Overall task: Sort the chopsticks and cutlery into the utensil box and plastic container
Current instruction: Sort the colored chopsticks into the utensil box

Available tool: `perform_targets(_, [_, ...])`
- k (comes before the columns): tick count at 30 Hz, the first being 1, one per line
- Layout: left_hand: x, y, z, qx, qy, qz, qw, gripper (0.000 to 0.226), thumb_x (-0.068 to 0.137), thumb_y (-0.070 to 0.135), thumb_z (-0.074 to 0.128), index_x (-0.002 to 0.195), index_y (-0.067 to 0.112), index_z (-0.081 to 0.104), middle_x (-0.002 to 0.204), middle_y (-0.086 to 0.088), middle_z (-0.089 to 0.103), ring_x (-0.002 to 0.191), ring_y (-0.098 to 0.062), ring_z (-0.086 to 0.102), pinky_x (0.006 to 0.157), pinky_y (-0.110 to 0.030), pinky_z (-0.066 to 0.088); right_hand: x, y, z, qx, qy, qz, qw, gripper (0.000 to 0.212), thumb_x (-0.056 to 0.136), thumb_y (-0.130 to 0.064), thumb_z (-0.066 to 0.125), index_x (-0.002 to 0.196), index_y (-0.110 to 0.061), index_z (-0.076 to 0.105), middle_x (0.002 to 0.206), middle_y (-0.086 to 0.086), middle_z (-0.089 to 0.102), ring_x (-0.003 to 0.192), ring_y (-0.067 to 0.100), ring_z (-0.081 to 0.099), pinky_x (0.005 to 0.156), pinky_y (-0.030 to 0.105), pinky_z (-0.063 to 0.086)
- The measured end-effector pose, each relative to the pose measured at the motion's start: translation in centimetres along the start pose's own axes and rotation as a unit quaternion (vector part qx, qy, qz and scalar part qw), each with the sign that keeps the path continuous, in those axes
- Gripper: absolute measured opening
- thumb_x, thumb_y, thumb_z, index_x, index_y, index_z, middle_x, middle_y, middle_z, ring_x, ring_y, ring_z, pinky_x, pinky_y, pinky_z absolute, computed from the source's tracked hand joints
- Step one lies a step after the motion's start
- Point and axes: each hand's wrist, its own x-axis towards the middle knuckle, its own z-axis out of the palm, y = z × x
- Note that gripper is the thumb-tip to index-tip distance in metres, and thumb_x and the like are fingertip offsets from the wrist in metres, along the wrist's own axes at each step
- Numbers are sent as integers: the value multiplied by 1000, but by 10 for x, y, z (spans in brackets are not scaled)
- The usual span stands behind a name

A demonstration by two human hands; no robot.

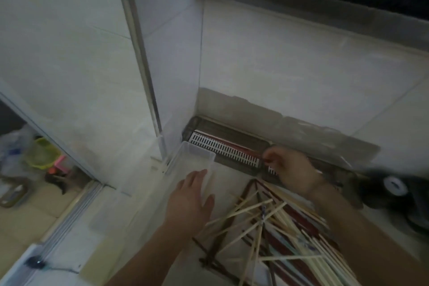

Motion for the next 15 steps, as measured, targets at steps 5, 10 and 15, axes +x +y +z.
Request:
perform_targets(5, [38,8,0,95,33,61,993,61,80,51,46,132,19,53,132,-3,57,119,-27,54,98,-43,45,86,-5,72,20,-46,80,996,31,80,11,52,96,-8,71,103,10,70,97,22,63,87,10,38])
perform_targets(10, [67,8,-5,155,-3,69,986,64,86,58,37,138,21,46,142,-6,47,137,-31,36,113,-55,25,109,8,101,-37,-104,69,991,37,86,5,49,107,-16,71,117,7,67,109,22,60,81,5,29])
perform_targets(15, [89,2,-10,208,-75,82,972,75,88,69,26,150,27,26,159,-2,21,148,-27,9,117,-58,4,89,18,74,70,37,68,995,20,88,-1,58,93,-13,74,101,7,71,97,19,64,87,12,39])
